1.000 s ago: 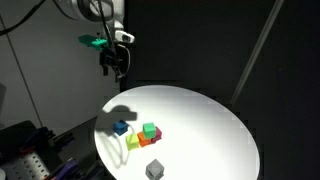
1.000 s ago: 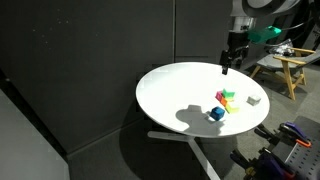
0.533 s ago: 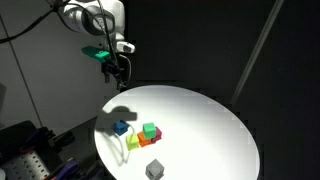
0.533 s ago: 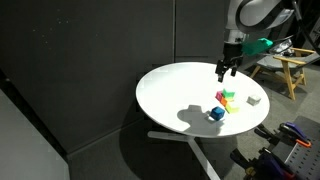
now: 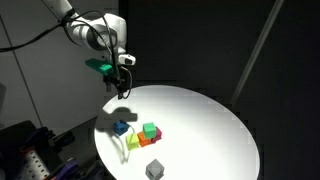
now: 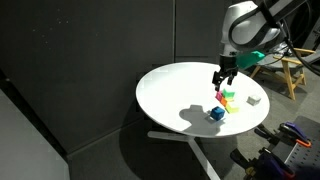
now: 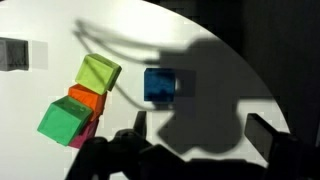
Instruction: Put the blue block on top of the yellow block.
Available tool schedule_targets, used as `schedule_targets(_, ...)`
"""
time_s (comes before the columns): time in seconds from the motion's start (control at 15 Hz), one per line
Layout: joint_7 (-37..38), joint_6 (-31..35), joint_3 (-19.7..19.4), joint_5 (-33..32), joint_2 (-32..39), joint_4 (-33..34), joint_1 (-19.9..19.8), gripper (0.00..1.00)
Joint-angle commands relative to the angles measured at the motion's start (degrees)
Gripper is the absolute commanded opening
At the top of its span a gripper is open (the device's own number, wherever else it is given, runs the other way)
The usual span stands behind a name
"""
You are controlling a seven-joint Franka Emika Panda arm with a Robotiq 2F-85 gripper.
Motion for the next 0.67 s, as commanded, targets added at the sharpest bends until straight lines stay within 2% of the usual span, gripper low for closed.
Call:
schedule_targets(0.0,0.5,1.1,-0.3,-0.2,4.0,1.5,0.0,1.0)
schedule_targets(0.6,1.3,1.7,-1.7,-0.9,11.8,3.7,-0.1,1.0)
